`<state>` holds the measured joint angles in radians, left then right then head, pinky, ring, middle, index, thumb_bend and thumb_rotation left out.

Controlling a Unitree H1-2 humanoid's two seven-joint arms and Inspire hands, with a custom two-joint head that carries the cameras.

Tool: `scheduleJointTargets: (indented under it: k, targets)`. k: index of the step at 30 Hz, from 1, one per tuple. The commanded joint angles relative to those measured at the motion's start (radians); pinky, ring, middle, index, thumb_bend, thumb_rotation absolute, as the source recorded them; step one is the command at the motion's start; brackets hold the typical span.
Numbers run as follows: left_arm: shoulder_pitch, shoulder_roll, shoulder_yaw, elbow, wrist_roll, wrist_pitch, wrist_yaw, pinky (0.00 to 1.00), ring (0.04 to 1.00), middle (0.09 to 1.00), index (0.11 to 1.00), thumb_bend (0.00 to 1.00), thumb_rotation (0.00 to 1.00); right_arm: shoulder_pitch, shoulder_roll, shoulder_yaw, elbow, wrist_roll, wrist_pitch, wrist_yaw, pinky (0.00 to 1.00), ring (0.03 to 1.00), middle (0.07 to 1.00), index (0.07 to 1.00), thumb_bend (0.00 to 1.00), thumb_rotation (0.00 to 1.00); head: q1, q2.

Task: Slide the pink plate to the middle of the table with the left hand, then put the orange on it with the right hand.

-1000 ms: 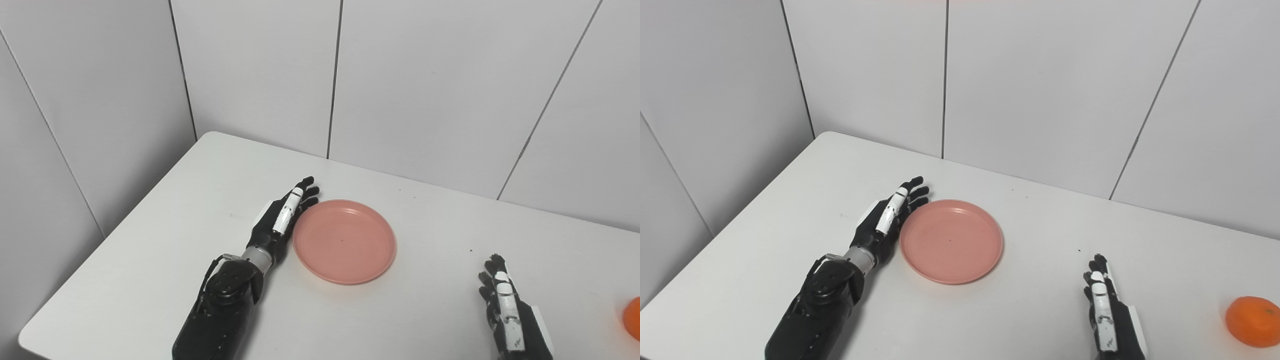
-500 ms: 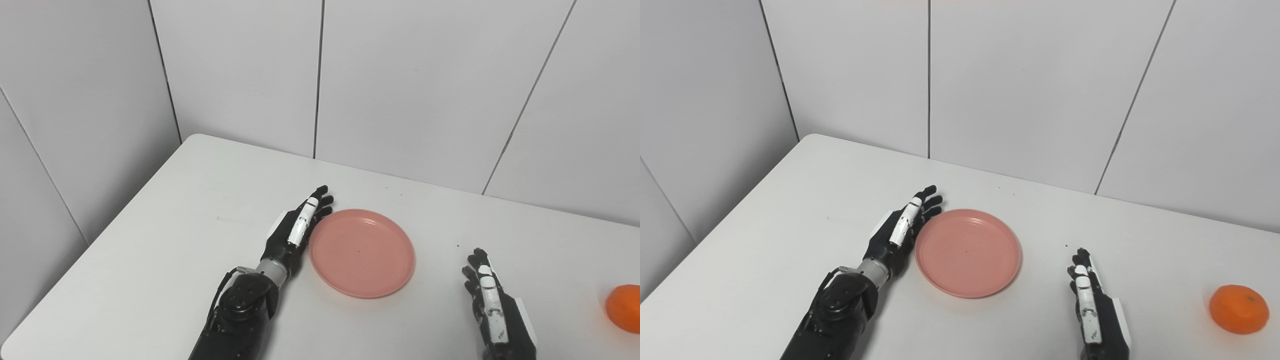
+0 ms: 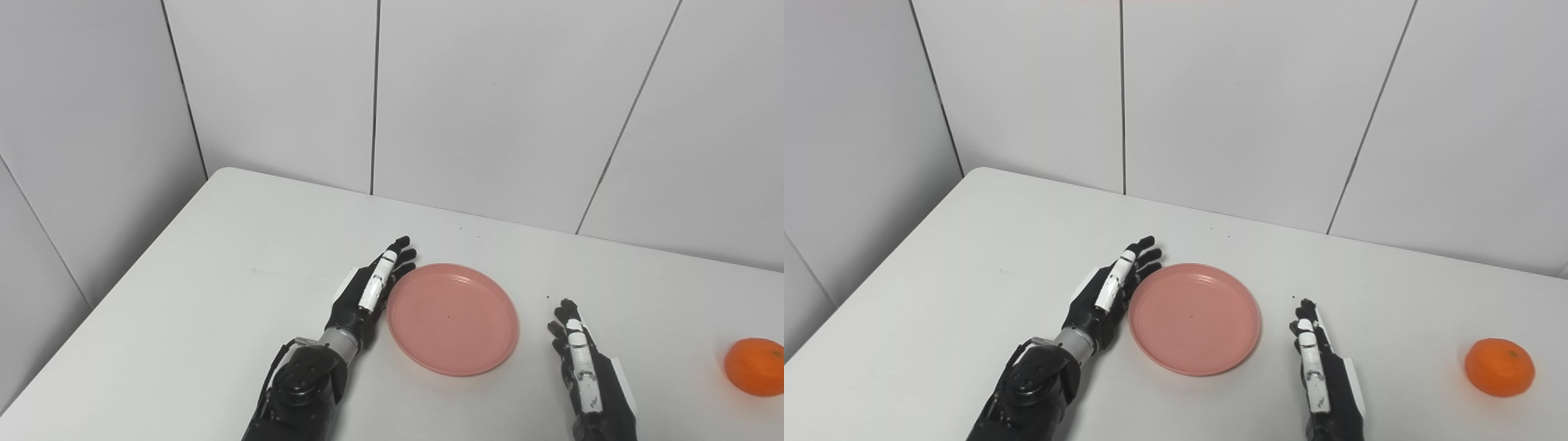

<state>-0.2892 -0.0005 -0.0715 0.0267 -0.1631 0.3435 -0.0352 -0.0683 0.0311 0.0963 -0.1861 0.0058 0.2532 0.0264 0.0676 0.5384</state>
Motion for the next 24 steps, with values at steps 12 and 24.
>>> scheduleJointTargets:
  k: [12,24]
  targets:
    - [0.020,-0.048,-0.063,-0.036,-0.001,0.055,-0.040,0.94,0.937,0.939,0.927,0.37,1.00,-0.026,0.033,0.032,-0.020,-0.057,0.008,-0.012,0.94,0.939,0.955,0.954,0.29,1.00,-0.071,0.027]
    - [0.061,-0.029,-0.063,-0.109,-0.009,0.069,-0.053,0.95,0.953,0.958,0.948,0.40,1.00,-0.040,0.066,0.063,-0.021,-0.113,0.025,-0.034,0.93,0.932,0.947,0.944,0.34,1.00,-0.211,0.055]
